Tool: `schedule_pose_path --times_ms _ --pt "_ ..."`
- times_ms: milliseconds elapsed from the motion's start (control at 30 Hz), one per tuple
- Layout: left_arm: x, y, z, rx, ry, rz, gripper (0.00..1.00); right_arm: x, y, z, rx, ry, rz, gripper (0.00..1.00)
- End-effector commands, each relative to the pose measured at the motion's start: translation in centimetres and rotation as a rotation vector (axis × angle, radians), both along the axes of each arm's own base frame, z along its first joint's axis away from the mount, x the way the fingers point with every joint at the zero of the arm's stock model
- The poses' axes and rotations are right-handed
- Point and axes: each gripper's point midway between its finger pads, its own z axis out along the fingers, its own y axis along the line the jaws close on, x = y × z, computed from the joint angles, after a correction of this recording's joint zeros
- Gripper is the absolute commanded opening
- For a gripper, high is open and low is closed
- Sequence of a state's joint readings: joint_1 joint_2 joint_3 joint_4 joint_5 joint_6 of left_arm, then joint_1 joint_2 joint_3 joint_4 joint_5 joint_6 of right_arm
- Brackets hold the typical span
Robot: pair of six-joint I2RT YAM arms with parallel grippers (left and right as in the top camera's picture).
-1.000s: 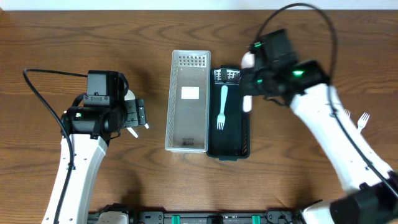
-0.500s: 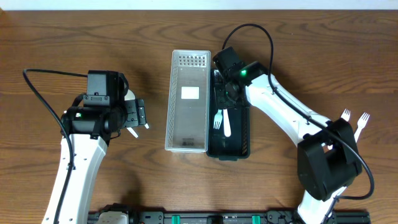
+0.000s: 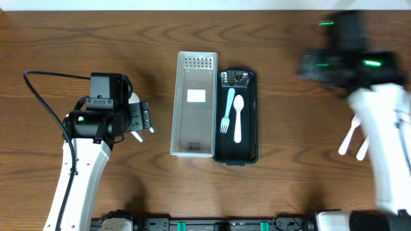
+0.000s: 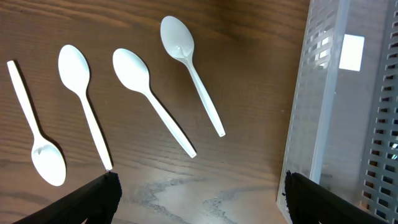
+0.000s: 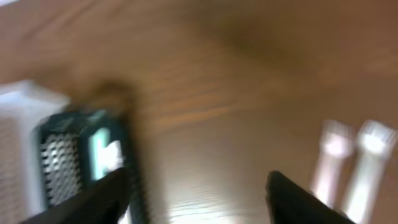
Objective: Pack container
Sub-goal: 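Return the right gripper to the white forks and grasp one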
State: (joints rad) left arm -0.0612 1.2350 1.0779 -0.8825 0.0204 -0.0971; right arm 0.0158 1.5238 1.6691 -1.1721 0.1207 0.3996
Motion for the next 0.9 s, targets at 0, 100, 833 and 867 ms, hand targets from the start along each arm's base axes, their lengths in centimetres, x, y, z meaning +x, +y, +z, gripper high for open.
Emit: schedule_pose_path --times_ms 0,100,833,867 --pt "0.2 -0.1 0.8 0.002 -0.024 -0.007 0.87 -1.3 -5.6 -2.1 -0.019 0.084 -0.145 0.83" --pt "0.2 -0.1 0.8 0.002 -0.024 -0.007 0.87 -2.4 -9.2 -4.3 -0.011 0.143 -0.207 0.84" --pt "0.1 0.0 0.7 0.003 -0.016 -0.006 0.87 -3.6 -15.9 -21.1 0.164 0.460 -0.230 0.87" --pt "0.1 0.0 0.7 0.003 -0.016 -0.007 0.87 -3.7 -16.0 -21.4 0.168 0.468 -0.231 0.87"
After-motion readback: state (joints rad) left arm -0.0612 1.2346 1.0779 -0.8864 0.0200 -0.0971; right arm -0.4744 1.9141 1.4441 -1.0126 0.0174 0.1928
